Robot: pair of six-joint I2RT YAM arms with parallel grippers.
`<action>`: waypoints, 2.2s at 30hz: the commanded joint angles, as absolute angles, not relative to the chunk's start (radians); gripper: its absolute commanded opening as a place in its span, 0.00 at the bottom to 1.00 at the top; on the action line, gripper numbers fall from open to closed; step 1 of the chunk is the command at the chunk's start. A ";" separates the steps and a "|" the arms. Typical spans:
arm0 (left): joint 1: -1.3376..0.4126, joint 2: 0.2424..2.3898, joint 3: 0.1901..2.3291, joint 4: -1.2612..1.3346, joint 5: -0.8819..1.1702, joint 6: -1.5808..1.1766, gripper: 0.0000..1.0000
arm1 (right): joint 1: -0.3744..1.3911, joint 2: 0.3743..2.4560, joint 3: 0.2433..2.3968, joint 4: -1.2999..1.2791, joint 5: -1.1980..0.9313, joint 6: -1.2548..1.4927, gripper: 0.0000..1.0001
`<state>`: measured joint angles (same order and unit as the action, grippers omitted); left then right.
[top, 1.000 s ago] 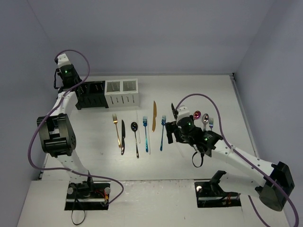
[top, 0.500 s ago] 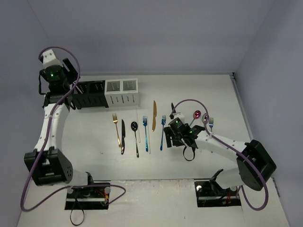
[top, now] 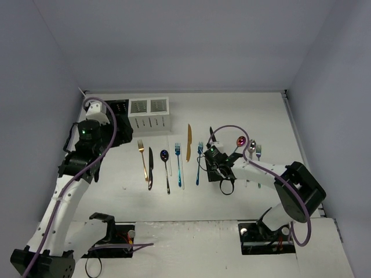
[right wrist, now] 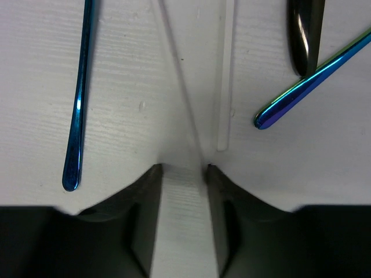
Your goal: Sort the eating utensils into containers
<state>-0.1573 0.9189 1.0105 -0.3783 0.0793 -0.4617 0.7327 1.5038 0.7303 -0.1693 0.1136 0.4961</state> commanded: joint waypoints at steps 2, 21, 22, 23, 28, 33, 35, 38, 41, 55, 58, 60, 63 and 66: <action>-0.258 0.860 1.000 -0.400 0.111 -0.500 0.72 | 0.730 1.572 0.706 -0.171 0.009 0.505 0.16; -0.633 1.019 1.097 -0.357 0.133 -0.600 0.73 | 0.890 1.291 0.893 -0.188 0.035 0.412 0.00; -0.641 1.025 1.103 -0.350 0.133 -0.607 0.73 | 0.893 1.280 0.907 -0.186 0.035 0.410 0.00; -0.653 1.034 1.107 -0.338 0.129 -0.616 0.73 | 0.898 1.264 0.926 -0.185 0.036 0.402 0.00; -0.734 1.091 1.129 -0.283 0.089 -0.640 0.73 | 0.931 1.204 1.022 -0.183 0.039 0.353 0.00; -0.778 1.141 1.137 -0.194 0.061 -0.670 0.73 | 0.957 1.172 1.083 -0.179 0.037 0.334 0.00; -0.783 1.163 1.150 -0.195 0.034 -0.683 0.72 | 0.962 1.167 1.095 -0.176 0.040 0.330 0.00; -0.788 1.183 1.167 -0.193 0.012 -0.699 0.69 | 0.965 1.159 1.101 -0.174 0.045 0.328 0.00; -0.793 1.190 1.166 -0.173 -0.022 -0.709 0.48 | 0.964 1.155 1.101 -0.168 0.048 0.328 0.00; -0.793 1.163 1.135 -0.090 -0.130 -0.678 0.00 | 0.964 1.165 1.102 -0.157 0.128 0.328 0.45; -0.771 1.152 1.154 -0.114 -0.205 -0.616 0.00 | 0.960 1.155 1.088 -0.156 0.173 0.329 0.61; -0.729 1.149 1.167 -0.133 -0.226 -0.580 0.00 | 0.956 1.145 1.079 -0.158 0.204 0.330 0.64; -0.594 1.140 1.194 -0.153 -0.250 -0.530 0.00 | 0.943 1.118 1.046 -0.160 0.241 0.334 0.67; -0.404 1.135 1.215 -0.115 -0.273 -0.466 0.00 | 0.921 1.083 0.996 -0.165 0.267 0.340 0.69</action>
